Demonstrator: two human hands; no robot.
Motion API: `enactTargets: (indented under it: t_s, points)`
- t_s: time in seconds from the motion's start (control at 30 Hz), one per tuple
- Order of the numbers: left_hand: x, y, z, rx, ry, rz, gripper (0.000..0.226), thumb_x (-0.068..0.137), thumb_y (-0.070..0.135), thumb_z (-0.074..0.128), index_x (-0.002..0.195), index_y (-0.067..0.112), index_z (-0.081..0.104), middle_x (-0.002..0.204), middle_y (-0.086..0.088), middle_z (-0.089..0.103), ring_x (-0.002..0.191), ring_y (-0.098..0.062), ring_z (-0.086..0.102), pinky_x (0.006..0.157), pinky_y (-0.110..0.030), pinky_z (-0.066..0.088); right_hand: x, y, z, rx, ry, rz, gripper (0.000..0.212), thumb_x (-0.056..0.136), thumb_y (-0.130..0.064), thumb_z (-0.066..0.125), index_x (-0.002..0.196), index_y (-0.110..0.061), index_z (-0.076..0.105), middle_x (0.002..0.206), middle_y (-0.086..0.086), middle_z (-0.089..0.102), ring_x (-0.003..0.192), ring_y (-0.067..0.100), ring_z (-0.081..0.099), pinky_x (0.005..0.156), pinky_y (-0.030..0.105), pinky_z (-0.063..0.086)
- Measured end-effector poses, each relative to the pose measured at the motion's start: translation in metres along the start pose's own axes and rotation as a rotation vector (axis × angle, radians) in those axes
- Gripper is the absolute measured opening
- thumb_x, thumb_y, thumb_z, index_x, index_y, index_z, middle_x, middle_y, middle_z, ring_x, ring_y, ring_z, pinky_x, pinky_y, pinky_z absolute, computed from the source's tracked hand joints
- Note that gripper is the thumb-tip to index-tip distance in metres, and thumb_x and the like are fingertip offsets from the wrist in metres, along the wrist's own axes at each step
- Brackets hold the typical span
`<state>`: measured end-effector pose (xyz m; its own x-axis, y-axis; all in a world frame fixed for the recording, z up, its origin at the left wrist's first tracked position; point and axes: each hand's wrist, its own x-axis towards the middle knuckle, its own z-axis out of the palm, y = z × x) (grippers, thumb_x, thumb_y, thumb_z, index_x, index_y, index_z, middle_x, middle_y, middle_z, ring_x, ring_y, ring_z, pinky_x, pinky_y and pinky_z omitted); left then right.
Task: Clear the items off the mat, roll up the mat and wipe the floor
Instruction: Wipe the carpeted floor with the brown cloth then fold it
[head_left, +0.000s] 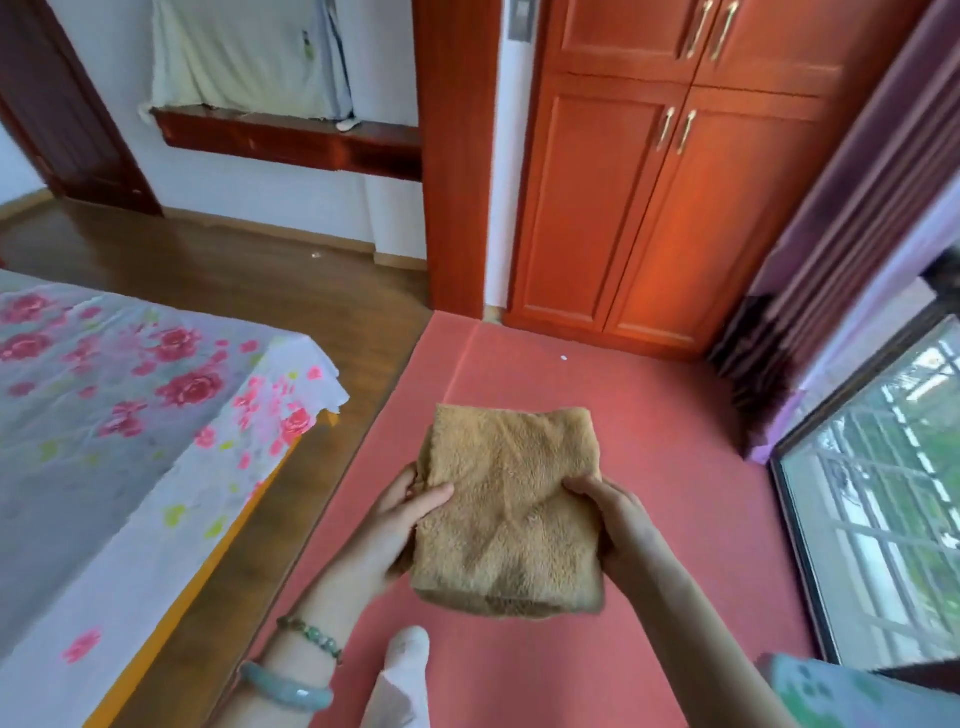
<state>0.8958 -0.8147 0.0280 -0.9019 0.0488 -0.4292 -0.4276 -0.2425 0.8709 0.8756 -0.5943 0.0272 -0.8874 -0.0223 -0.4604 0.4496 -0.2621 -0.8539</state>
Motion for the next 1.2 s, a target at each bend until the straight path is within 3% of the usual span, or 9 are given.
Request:
enactTargets:
  t_s: [0.13, 0.23, 0.5, 0.63, 0.7, 0.8, 0.9, 1.07, 1.2]
  points:
    - [0.067, 0.028, 0.02, 0.093, -0.159, -0.049, 0.03, 0.085, 0.018, 0.064, 0.111, 0.031, 0.059, 0.1, 0.003, 0.073, 0.092, -0.014, 0.069, 0.071, -0.031, 0.052, 0.034, -0.02, -0.015, 0.092, 0.143, -0.036, 0.01, 0.086, -0.007, 0.056, 0.092, -0.004, 0.063, 0.072, 0.006, 0.07, 0.069, 0.021, 0.067, 0.059, 0.032, 0.052]
    - [0.12, 0.055, 0.035, 0.185, -0.319, -0.073, 0.031, 0.087, 0.015, 0.06, 0.114, 0.029, 0.056, 0.106, -0.002, 0.07, 0.094, -0.016, 0.068, 0.07, -0.028, 0.052, 0.06, -0.037, -0.02, 0.183, 0.242, -0.079, 0.01, 0.086, -0.006, 0.055, 0.091, -0.003, 0.063, 0.079, 0.011, 0.069, 0.072, 0.023, 0.067, 0.068, 0.036, 0.054]
    - [0.229, 0.089, 0.1, 0.364, -0.684, -0.206, 0.038, 0.084, 0.008, 0.064, 0.114, 0.028, 0.055, 0.112, -0.01, 0.067, 0.101, -0.026, 0.066, 0.083, -0.039, 0.052, 0.075, -0.055, -0.039, 0.405, 0.54, -0.187, 0.014, 0.086, -0.003, 0.053, 0.097, -0.002, 0.061, 0.087, 0.013, 0.068, 0.077, 0.025, 0.067, 0.069, 0.037, 0.056]
    - [0.246, 0.082, 0.149, 0.425, -0.862, -0.285, 0.04, 0.078, 0.013, 0.068, 0.113, 0.027, 0.054, 0.111, -0.009, 0.066, 0.097, -0.025, 0.067, 0.085, -0.042, 0.053, 0.064, -0.049, -0.061, 0.53, 0.724, -0.236, 0.013, 0.086, 0.0, 0.051, 0.094, -0.003, 0.061, 0.077, 0.008, 0.069, 0.07, 0.021, 0.067, 0.063, 0.033, 0.055]
    - [0.249, 0.075, 0.175, 0.439, -0.916, -0.331, 0.029, 0.087, 0.007, 0.062, 0.107, 0.027, 0.054, 0.106, -0.006, 0.066, 0.093, -0.023, 0.066, 0.081, -0.039, 0.054, 0.058, -0.047, -0.073, 0.594, 0.811, -0.267, 0.013, 0.085, 0.003, 0.05, 0.09, -0.003, 0.061, 0.072, 0.007, 0.068, 0.066, 0.019, 0.066, 0.061, 0.031, 0.055]
    - [0.254, 0.058, 0.214, 0.502, -0.985, -0.37, 0.037, 0.088, 0.006, 0.06, 0.121, 0.021, 0.051, 0.107, -0.005, 0.065, 0.094, -0.021, 0.064, 0.079, -0.036, 0.053, 0.049, -0.041, -0.095, 0.668, 0.901, -0.299, 0.015, 0.085, 0.006, 0.049, 0.086, -0.005, 0.061, 0.074, 0.009, 0.067, 0.065, 0.019, 0.066, 0.061, 0.03, 0.055]
    - [0.254, 0.042, 0.251, 0.551, -1.053, -0.394, 0.036, 0.09, 0.002, 0.054, 0.119, 0.023, 0.052, 0.111, -0.005, 0.064, 0.093, -0.021, 0.063, 0.075, -0.033, 0.053, 0.042, -0.035, -0.12, 0.734, 0.987, -0.311, 0.016, 0.084, 0.006, 0.05, 0.082, -0.007, 0.06, 0.068, 0.005, 0.068, 0.062, 0.017, 0.067, 0.06, 0.028, 0.055]
    - [0.253, 0.023, 0.314, 0.624, -1.177, -0.416, 0.045, 0.067, 0.016, 0.061, 0.109, 0.026, 0.055, 0.114, -0.007, 0.063, 0.088, -0.02, 0.061, 0.065, -0.029, 0.048, 0.033, -0.033, -0.167, 0.798, 1.079, -0.334, 0.013, 0.083, 0.004, 0.052, 0.083, -0.006, 0.06, 0.067, 0.004, 0.068, 0.061, 0.016, 0.066, 0.062, 0.03, 0.054]
    - [0.254, -0.004, 0.362, 0.641, -1.249, -0.422, 0.041, 0.088, -0.004, 0.049, 0.116, 0.026, 0.054, 0.108, -0.003, 0.064, 0.081, -0.014, 0.063, 0.057, -0.024, 0.052, 0.019, -0.034, -0.204, 0.803, 1.122, -0.35, 0.017, 0.083, 0.004, 0.051, 0.09, -0.007, 0.062, 0.072, 0.004, 0.07, 0.065, 0.014, 0.067, 0.06, 0.028, 0.054]
